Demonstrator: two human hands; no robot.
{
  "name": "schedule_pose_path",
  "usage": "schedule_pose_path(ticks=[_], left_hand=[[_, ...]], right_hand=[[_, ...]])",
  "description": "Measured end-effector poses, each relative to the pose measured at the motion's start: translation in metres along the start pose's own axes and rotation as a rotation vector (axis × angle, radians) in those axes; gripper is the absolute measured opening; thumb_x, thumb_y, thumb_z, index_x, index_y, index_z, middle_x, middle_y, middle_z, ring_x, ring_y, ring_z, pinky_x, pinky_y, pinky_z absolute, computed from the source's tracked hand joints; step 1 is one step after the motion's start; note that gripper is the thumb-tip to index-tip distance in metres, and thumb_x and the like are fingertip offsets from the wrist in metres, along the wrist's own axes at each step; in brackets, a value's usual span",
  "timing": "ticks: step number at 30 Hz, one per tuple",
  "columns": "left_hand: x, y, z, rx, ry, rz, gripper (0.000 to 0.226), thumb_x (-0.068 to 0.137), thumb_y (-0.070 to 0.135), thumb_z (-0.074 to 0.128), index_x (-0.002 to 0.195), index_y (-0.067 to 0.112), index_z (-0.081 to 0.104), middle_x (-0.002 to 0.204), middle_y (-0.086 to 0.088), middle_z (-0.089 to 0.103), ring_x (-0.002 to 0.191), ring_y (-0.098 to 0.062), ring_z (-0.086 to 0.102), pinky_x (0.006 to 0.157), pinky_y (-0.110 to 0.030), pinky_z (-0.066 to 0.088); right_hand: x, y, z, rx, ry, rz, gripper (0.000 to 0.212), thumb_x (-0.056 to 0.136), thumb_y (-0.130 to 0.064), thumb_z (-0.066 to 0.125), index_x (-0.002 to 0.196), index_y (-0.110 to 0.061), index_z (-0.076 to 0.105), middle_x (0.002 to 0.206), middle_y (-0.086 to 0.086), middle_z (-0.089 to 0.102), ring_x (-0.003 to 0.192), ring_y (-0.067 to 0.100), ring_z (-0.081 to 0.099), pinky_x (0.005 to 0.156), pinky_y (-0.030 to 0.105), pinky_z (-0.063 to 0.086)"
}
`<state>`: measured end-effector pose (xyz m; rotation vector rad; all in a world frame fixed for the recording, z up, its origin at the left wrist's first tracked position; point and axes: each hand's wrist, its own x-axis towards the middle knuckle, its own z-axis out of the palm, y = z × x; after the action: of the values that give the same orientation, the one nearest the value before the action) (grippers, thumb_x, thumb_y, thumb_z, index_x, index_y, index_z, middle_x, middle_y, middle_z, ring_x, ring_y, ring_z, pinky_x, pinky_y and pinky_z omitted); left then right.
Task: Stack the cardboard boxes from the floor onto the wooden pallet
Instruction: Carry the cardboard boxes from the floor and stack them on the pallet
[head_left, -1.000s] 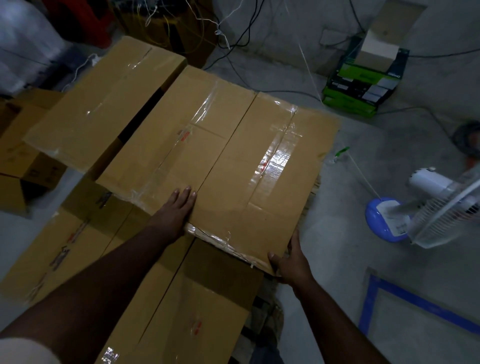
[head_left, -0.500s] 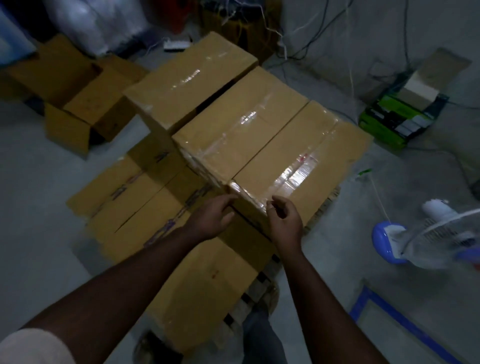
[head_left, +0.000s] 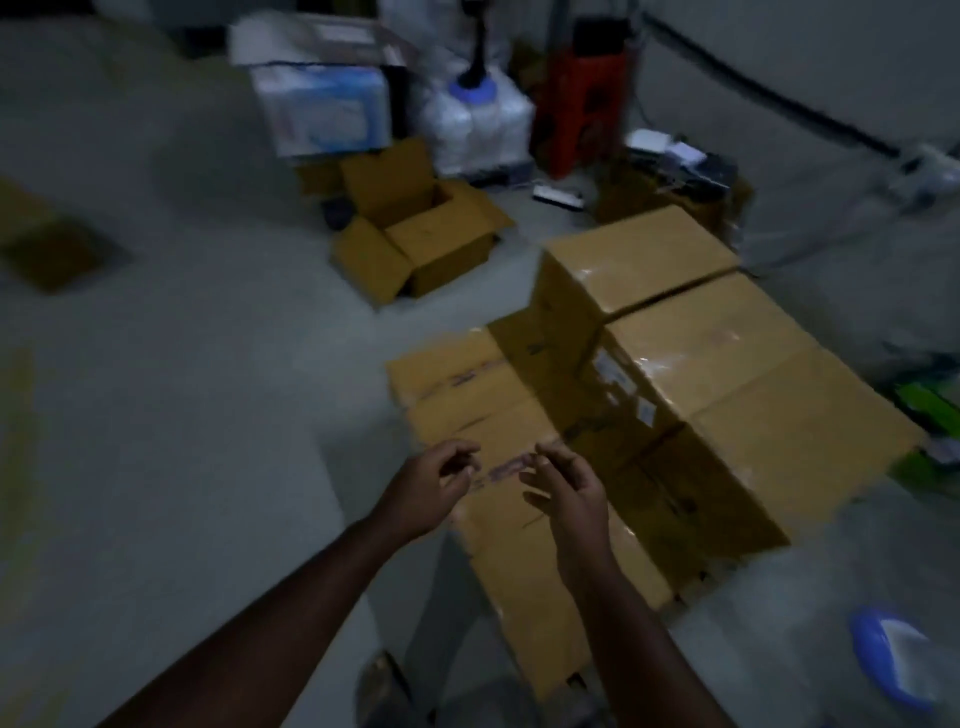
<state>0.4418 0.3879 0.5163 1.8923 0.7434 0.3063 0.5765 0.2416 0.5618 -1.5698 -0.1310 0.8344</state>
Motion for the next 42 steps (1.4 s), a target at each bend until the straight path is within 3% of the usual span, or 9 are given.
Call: schedule_pose_path(ticks=[5, 8, 12, 17, 27, 31, 39, 42], left_hand=[[-0.098, -0.062, -0.119, -0.045, 0.32, -0.182, 0.029, 0.093, 0.021, 0.066, 0.122, 0.015, 0.069, 0.105, 0.003, 0.076, 0.095, -0.008, 0.072, 0.088, -0.032, 0.058], [-0.155, -0.085, -0.166, -0.089, 0.476, -0.246, 0.028, 0.097, 0.017, 0.064, 0.125, 0.013, 0.068, 0.109, 0.001, 0.075, 0.097, -0.009, 0.072, 0.088, -0.028, 0.057], [-0.233, -0.111, -0.2, -0.126, 0.663, -0.343, 0.027, 0.098, 0.009, 0.063, 0.124, 0.012, 0.068, 0.106, 0.003, 0.075, 0.1, -0.003, 0.071, 0.092, -0.028, 0.057], [-0.32, -0.131, -0.215, -0.165, 0.868, -0.491, 0.024, 0.096, 0.012, 0.065, 0.117, 0.023, 0.069, 0.104, 0.002, 0.076, 0.101, -0.01, 0.072, 0.095, -0.041, 0.058], [-0.444, -0.116, -0.186, -0.272, 1.441, -0.624, 0.022, 0.087, 0.035, 0.067, 0.108, 0.035, 0.068, 0.105, 0.001, 0.077, 0.1, -0.019, 0.074, 0.094, -0.05, 0.058], [-0.509, -0.108, -0.167, -0.294, 1.613, -0.725, 0.023, 0.086, 0.025, 0.067, 0.106, 0.036, 0.068, 0.104, -0.001, 0.077, 0.097, -0.019, 0.074, 0.092, -0.052, 0.058], [-0.666, -0.119, -0.139, -0.351, 1.845, -0.819, 0.038, 0.086, 0.031, 0.062, 0.121, 0.017, 0.068, 0.107, -0.003, 0.076, 0.098, -0.014, 0.073, 0.092, -0.044, 0.059], [-0.743, -0.141, -0.132, -0.376, 1.876, -0.837, 0.029, 0.092, 0.024, 0.064, 0.12, 0.018, 0.068, 0.106, -0.001, 0.076, 0.098, -0.013, 0.073, 0.092, -0.047, 0.058]], right_hand=[[-0.037, 0.007, 0.149, -0.086, -0.295, -0.001, 0.012, 0.101, -0.004, 0.06, 0.111, -0.007, 0.066, 0.103, 0.013, 0.072, 0.087, 0.023, 0.065, 0.07, 0.03, 0.051], [-0.06, 0.021, 0.216, -0.15, -0.46, 0.004, 0.011, 0.1, -0.005, 0.062, 0.106, -0.013, 0.068, 0.101, 0.01, 0.072, 0.084, 0.023, 0.066, 0.07, 0.029, 0.052], [-0.091, 0.048, 0.281, -0.249, -0.639, 0.065, 0.014, 0.101, -0.009, 0.062, 0.113, -0.011, 0.068, 0.107, 0.01, 0.076, 0.088, 0.022, 0.07, 0.073, 0.029, 0.055], [-0.138, 0.091, 0.345, -0.335, -0.855, 0.171, 0.015, 0.1, -0.013, 0.066, 0.114, -0.012, 0.07, 0.109, 0.007, 0.078, 0.093, 0.023, 0.073, 0.079, 0.035, 0.057], [-0.249, 0.137, 0.41, -0.584, -1.351, 0.213, 0.017, 0.099, -0.015, 0.066, 0.115, -0.01, 0.068, 0.109, 0.009, 0.077, 0.091, 0.023, 0.071, 0.082, 0.039, 0.055], [-0.318, 0.161, 0.419, -0.69, -1.551, 0.222, 0.019, 0.099, -0.017, 0.066, 0.117, -0.011, 0.067, 0.109, 0.007, 0.077, 0.093, 0.023, 0.071, 0.084, 0.038, 0.055], [-0.475, 0.241, 0.428, -0.848, -1.761, 0.2, 0.016, 0.097, -0.021, 0.069, 0.113, -0.017, 0.068, 0.109, 0.006, 0.078, 0.096, 0.023, 0.073, 0.084, 0.038, 0.056], [-0.545, 0.282, 0.431, -0.878, -1.768, 0.205, 0.015, 0.097, -0.02, 0.068, 0.112, -0.017, 0.069, 0.111, 0.007, 0.077, 0.096, 0.024, 0.072, 0.084, 0.039, 0.056]])
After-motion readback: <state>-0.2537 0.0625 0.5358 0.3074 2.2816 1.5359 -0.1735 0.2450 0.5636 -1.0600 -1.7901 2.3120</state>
